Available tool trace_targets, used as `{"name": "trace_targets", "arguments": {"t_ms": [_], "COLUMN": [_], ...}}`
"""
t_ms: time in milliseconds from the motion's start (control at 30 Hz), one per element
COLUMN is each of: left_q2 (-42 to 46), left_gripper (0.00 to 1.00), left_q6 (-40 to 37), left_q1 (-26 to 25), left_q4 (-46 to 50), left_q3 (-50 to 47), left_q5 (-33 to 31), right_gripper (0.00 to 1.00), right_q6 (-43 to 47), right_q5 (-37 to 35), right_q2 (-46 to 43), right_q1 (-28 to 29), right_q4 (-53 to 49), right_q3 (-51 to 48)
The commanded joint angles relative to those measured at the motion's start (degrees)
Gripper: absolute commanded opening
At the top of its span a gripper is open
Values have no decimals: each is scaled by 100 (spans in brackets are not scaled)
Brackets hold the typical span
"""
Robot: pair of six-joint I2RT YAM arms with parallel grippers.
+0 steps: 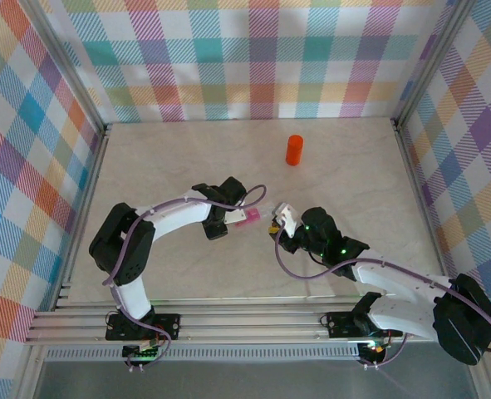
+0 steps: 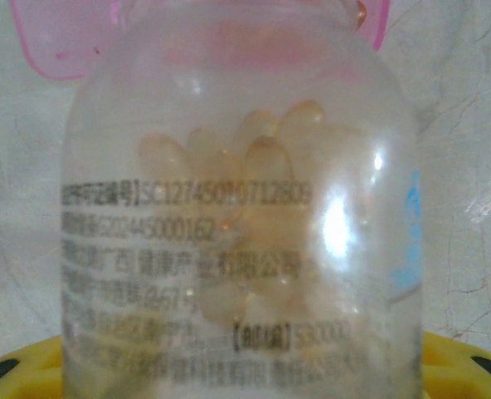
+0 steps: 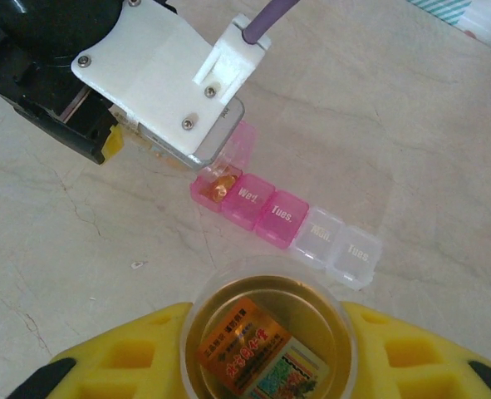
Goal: Sort the pills into containers
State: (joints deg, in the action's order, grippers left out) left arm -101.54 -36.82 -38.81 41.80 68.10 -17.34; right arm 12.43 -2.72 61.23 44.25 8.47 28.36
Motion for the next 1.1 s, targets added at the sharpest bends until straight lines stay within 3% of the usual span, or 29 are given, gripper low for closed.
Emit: {"name": "trace_targets", "arguments": {"t_ms": [0,733,1067], "left_q2": [217,522,2015], "left_gripper": [0,0,0], "left_q6": [208,912,1477], "left_q1": [40,24,22], "left_q4": [-71,-996,-2918], "left_q3": [-99,-652,-1964], "left_q5": [123,440,796], "right_gripper": [31,31,30], "right_q6": [-100,-109,-77], "right_q5": [114,147,24], "right_q2": [29,179,165], "right_q1": [-13,-17,-8], "right_q4": [29,31,252], "right_q3": [204,242,123]}}
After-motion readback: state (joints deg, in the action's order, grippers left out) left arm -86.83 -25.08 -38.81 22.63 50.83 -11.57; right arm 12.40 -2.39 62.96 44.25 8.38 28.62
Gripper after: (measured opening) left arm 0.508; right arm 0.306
